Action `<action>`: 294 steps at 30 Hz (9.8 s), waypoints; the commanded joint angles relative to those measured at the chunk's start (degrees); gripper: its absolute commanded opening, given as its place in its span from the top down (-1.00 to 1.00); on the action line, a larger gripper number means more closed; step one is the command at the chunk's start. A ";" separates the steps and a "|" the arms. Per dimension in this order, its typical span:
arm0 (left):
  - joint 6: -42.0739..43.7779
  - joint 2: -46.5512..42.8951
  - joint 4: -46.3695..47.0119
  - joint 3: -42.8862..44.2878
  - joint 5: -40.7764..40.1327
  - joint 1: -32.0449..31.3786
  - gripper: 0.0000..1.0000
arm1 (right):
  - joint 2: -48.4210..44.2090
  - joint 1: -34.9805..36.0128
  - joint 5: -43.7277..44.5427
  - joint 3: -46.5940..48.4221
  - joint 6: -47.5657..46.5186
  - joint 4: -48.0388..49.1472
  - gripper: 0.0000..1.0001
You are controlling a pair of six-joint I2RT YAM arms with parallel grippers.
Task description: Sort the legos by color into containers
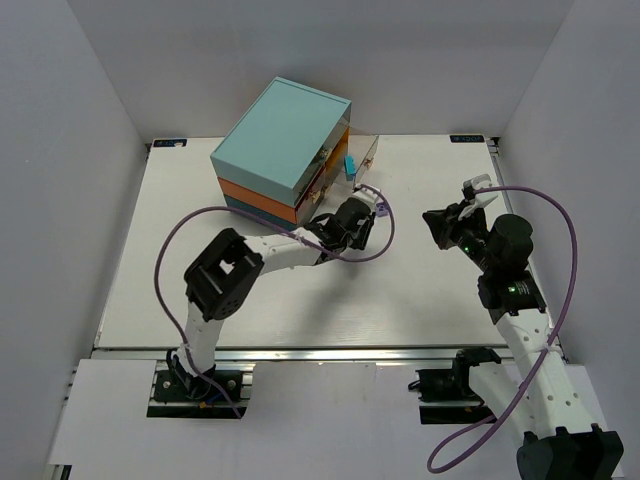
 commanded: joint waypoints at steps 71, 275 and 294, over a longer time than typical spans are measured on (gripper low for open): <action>15.09 -74.10 -7.99 -34.98 1.91 7.02 0.30 | 63.69 7.43 17.35 46.71 10.19 -3.31 1.00; 20.63 -80.08 -5.26 -38.06 9.65 8.08 0.03 | 60.88 26.60 2.15 18.15 -33.57 7.95 0.55; 20.72 -80.26 -5.09 -38.59 9.39 8.08 0.03 | 47.15 26.86 -3.48 23.94 -32.44 -3.22 0.70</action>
